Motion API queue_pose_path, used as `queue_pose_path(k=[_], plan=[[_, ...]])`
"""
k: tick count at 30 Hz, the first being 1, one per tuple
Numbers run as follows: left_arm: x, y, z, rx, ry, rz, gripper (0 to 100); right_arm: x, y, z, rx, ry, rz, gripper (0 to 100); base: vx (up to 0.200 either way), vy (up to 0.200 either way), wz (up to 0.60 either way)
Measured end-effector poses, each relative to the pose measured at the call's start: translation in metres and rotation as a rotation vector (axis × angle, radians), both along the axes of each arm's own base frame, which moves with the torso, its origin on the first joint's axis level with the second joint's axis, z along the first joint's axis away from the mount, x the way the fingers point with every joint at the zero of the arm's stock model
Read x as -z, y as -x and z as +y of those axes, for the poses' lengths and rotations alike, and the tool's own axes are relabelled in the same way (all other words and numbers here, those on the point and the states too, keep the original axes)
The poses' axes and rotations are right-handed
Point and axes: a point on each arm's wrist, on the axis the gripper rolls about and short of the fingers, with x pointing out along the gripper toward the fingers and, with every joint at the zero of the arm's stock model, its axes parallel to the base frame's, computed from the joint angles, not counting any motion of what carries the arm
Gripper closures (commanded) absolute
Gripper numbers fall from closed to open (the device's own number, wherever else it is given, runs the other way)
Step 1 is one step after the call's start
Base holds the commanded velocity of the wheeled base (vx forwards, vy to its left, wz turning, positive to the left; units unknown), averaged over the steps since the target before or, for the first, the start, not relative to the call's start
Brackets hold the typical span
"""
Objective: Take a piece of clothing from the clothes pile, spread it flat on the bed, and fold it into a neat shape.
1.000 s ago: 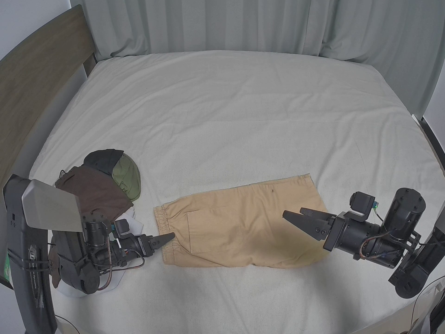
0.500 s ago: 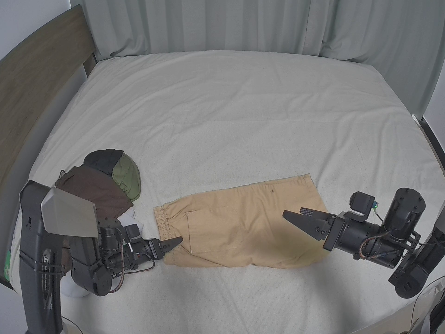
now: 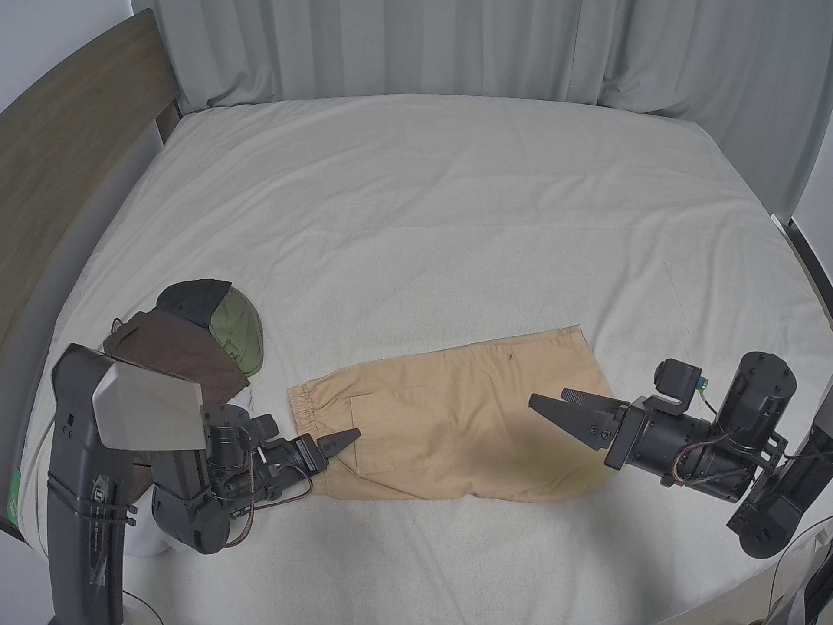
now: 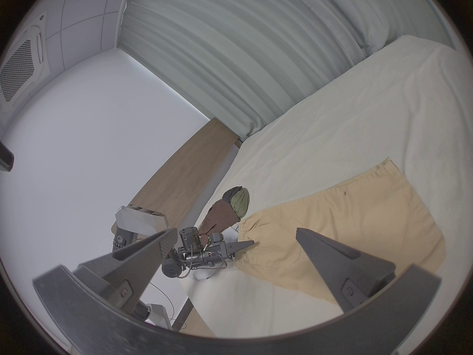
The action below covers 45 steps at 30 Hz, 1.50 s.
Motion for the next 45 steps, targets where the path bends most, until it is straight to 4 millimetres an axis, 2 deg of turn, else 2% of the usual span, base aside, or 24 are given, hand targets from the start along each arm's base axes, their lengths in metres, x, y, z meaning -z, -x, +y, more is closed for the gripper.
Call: queue_pose_path(k=[13,14,45], plan=[[0.0001,-0.0022,-0.0025,0.003,0.004,-0.007,0,0.0007,0.0003,-0.0002,0.000,0.001,0.004,0,0.000,0.000,0.00],[0.0003,-0.0022,-0.0025,0.003,0.004,-0.007,100,0.0008,0.0002,-0.0001,0.000,0.002,0.005,0,0.000,0.000,0.00],[-0.0011,0.0030,0.0005,0.004,0.003,0.010,100,0.0048,-0.0007,-0.0006,0.002,0.010,0.020,0,0.000,0.000,0.00]])
